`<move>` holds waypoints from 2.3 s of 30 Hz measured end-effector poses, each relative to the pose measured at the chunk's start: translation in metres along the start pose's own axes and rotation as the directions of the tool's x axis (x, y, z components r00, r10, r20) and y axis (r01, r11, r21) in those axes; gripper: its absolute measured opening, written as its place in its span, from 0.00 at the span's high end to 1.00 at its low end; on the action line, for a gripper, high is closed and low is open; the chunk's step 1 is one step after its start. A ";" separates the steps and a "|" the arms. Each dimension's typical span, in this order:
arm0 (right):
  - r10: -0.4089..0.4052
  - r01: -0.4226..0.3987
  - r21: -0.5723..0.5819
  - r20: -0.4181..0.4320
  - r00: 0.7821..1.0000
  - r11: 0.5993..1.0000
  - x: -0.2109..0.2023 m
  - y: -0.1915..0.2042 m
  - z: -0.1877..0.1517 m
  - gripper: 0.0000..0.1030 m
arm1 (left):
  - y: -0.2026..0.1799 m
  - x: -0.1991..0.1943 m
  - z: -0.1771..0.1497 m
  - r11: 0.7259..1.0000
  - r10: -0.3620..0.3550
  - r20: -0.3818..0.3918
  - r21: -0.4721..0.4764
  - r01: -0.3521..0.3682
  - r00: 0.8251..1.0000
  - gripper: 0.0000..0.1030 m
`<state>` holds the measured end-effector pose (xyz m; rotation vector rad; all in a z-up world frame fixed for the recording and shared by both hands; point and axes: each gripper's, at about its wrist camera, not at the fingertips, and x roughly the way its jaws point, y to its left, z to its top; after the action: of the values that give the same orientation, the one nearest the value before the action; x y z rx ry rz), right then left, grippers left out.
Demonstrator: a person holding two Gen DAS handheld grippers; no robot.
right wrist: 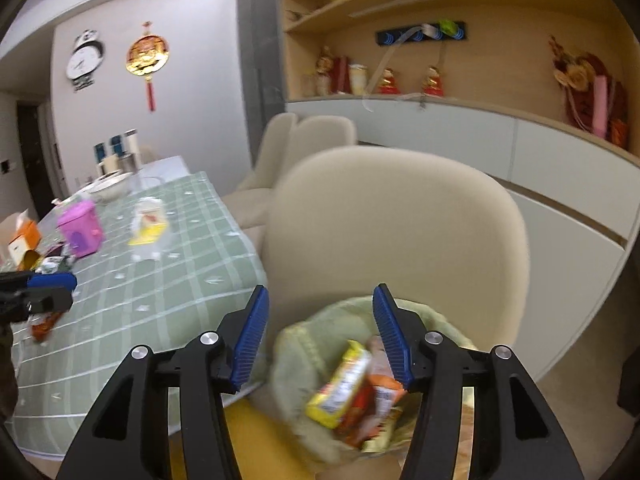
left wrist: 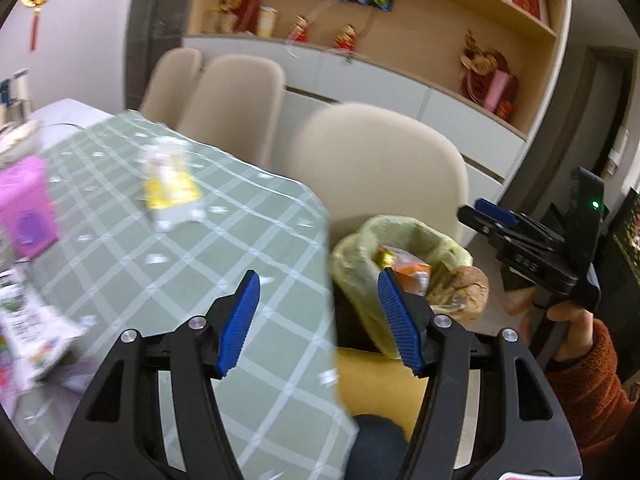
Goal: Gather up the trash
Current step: 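Move both tools back over the table toward the red can, then grasp the red can rim with the right gripper while the left grasps the pink-yellow wrapper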
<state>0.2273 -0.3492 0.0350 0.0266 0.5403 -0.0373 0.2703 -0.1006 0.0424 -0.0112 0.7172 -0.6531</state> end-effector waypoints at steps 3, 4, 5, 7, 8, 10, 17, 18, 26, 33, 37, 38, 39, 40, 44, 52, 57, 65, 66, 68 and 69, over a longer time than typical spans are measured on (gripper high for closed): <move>0.021 -0.021 -0.039 -0.010 1.000 0.999 -0.002 0.030 0.005 0.50 | 0.034 -0.032 -0.007 0.998 0.061 0.041 -0.031 -0.060 0.997 0.43; 0.043 -0.044 -0.046 -0.016 0.999 0.998 -0.001 0.041 0.006 0.50 | 0.043 -0.040 -0.009 0.996 0.079 0.050 -0.041 -0.076 0.996 0.43; 0.069 -0.070 -0.051 -0.023 0.997 0.996 0.000 0.052 0.006 0.50 | 0.057 -0.052 -0.012 0.993 0.106 0.064 -0.055 -0.103 0.992 0.43; 0.113 -0.115 -0.070 -0.034 0.993 0.991 0.002 0.074 0.007 0.50 | 0.082 -0.070 -0.017 0.985 0.158 0.081 -0.078 -0.151 0.984 0.43; 0.121 -0.123 -0.079 -0.039 0.992 0.989 0.004 0.081 0.008 0.50 | 0.102 -0.083 -0.022 0.976 0.200 0.086 -0.100 -0.192 0.976 0.43; 0.134 -0.139 -0.107 -0.052 0.990 0.984 0.008 0.101 0.006 0.50 | 0.128 -0.099 -0.028 0.960 0.259 0.089 -0.130 -0.247 0.962 0.43; 0.178 -0.186 -0.130 -0.074 0.981 0.974 0.023 0.155 0.000 0.50 | 0.241 -0.160 -0.057 0.800 0.555 0.092 -0.330 -0.501 0.826 0.43; 0.192 -0.201 -0.131 -0.078 0.978 0.971 0.025 0.163 -0.001 0.50 | 0.252 -0.161 -0.060 0.784 0.572 0.079 -0.345 -0.516 0.817 0.42; 0.267 -0.284 -0.221 -0.103 0.958 0.933 0.022 0.225 -0.002 0.50 | 0.331 -0.153 -0.074 0.768 0.458 0.021 -0.513 -0.384 0.888 0.41; 0.344 -0.362 -0.180 -0.124 0.931 0.914 0.031 0.269 0.023 0.50 | 0.304 -0.168 -0.072 0.796 0.479 0.071 -0.455 -0.399 0.875 0.40; 0.437 -0.459 -0.160 -0.155 0.886 0.874 0.049 0.333 0.048 0.50 | 0.304 -0.188 -0.077 0.794 0.524 0.121 -0.426 -0.433 0.843 0.40; 0.455 -0.479 -0.165 -0.166 0.875 0.862 0.056 0.352 0.052 0.50 | 0.306 -0.195 -0.079 0.787 0.547 0.141 -0.424 -0.449 0.825 0.40; 0.469 -0.497 -0.174 -0.177 0.865 0.850 0.065 0.372 0.056 0.50 | 0.309 -0.199 -0.080 0.780 0.558 0.151 -0.431 -0.453 0.816 0.40; 0.483 -0.514 -0.181 -0.192 0.855 0.838 0.072 0.390 0.059 0.51 | 0.313 -0.204 -0.081 0.775 0.563 0.161 -0.445 -0.450 0.810 0.40; 0.527 -0.572 -0.206 -0.235 0.817 0.794 0.093 0.448 0.061 0.52 | 0.336 -0.222 -0.089 0.750 0.569 0.171 -0.510 -0.422 0.805 0.39; 0.566 -0.654 -0.222 -0.351 0.746 0.724 0.129 0.514 0.035 0.73 | 0.361 -0.257 -0.100 0.687 0.602 0.197 -0.620 -0.377 0.773 0.39; 0.602 -0.691 -0.283 -0.343 0.721 0.665 0.098 0.515 0.039 0.95 | 0.366 -0.263 -0.104 0.682 0.586 0.212 -0.650 -0.334 0.782 0.38; 0.559 -0.587 -0.280 -0.179 0.809 0.760 0.037 0.415 0.067 0.95 | 0.357 -0.223 -0.100 0.771 0.449 0.167 -0.569 -0.286 0.878 0.38; 0.510 -0.528 -0.278 -0.140 0.849 0.802 0.031 0.392 0.068 0.95 | 0.353 -0.215 -0.099 0.790 0.422 0.160 -0.547 -0.276 0.892 0.38; 0.433 -0.442 -0.277 -0.096 0.896 0.853 0.024 0.362 0.066 0.95 | 0.341 -0.198 -0.095 0.824 0.369 0.132 -0.503 -0.259 0.920 0.38; 0.397 -0.402 -0.273 -0.079 0.915 0.874 0.022 0.347 0.064 0.95 | 0.335 -0.192 -0.093 0.835 0.350 0.123 -0.491 -0.249 0.929 0.38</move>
<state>0.2938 -0.0055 0.0842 -0.1433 0.5481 0.4485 0.2899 0.2950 0.0119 -0.4028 0.6403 -0.1562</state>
